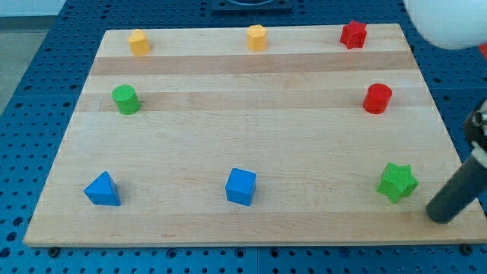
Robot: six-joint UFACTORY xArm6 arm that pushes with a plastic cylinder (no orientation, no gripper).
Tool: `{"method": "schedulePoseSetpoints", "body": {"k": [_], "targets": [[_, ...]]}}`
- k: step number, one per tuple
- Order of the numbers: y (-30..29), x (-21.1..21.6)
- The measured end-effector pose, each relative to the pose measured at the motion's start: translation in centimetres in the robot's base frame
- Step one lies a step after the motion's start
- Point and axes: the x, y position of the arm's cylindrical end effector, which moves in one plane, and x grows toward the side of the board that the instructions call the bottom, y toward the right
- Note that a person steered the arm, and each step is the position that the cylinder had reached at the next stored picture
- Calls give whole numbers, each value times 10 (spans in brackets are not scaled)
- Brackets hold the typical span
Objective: Push green star closer to the red circle
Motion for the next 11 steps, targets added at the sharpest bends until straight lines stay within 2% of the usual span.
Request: {"method": "schedulePoseSetpoints", "body": {"k": [2,4,9,11], "targets": [[-33,-11],[-33,-27],[-41,-103],[-71,-134]]}}
